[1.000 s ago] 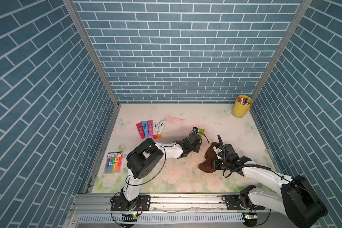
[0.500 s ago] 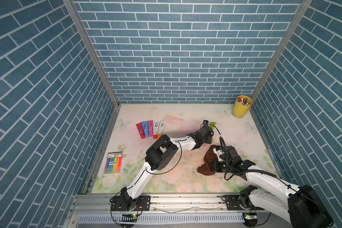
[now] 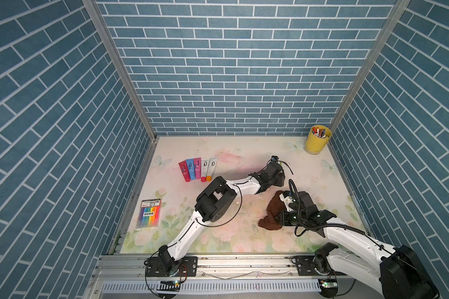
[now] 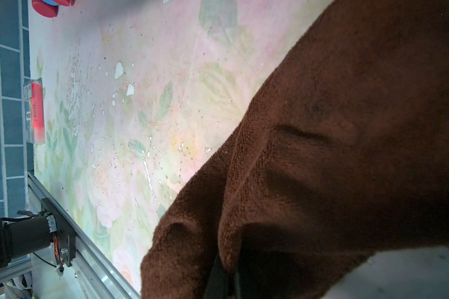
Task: Wipe the surface of the toothpaste tube
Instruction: Move the toothpaste to the center of the board.
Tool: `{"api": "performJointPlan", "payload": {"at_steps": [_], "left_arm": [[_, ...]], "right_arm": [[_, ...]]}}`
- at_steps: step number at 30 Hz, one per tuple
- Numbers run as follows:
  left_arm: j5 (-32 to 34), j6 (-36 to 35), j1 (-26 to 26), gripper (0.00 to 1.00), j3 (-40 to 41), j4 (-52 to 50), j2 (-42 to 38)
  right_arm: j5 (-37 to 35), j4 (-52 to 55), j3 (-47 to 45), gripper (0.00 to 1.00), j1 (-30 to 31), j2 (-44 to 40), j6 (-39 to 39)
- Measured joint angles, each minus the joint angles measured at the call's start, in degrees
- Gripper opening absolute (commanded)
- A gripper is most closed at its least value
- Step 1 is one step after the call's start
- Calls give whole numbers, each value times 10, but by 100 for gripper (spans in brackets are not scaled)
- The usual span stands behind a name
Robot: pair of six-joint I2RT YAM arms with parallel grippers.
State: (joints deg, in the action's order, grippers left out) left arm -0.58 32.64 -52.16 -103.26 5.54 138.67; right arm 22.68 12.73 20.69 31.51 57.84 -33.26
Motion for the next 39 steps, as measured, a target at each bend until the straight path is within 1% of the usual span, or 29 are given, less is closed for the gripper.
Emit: {"api": "performJointPlan", "payload": {"at_steps": [6,10,12,15,20,23,27,33,38,39], "left_arm": [[-10,2,0,58,3,13,0],[-3,-2,1,59,53,44,-19],[13,-8,2,59,88,44,-42],[47,-27,3,60,114,27,-86],[112,-76,18,62,150,-17,-207],[141,-102,43,62,197,-36,-288],[170,-131,91,62,269,-63,-354],[186,-160,172,60,341,-117,-365],[188,-175,215,60,347,-131,-349],[188,-179,221,60,347,-132,-344]], "right_arm": [[-1,2,0,0,0,1,0],[-2,1,0,0,0,3,0],[-2,2,0,0,0,4,1],[-5,5,4,0,0,2,5],[-32,45,57,0,-1,-1,25],[-45,59,100,0,-2,4,38],[-57,62,118,0,-7,14,52],[-61,79,114,0,-35,25,62],[-59,80,103,0,-54,19,68],[-58,82,101,3,-55,17,68]]}}
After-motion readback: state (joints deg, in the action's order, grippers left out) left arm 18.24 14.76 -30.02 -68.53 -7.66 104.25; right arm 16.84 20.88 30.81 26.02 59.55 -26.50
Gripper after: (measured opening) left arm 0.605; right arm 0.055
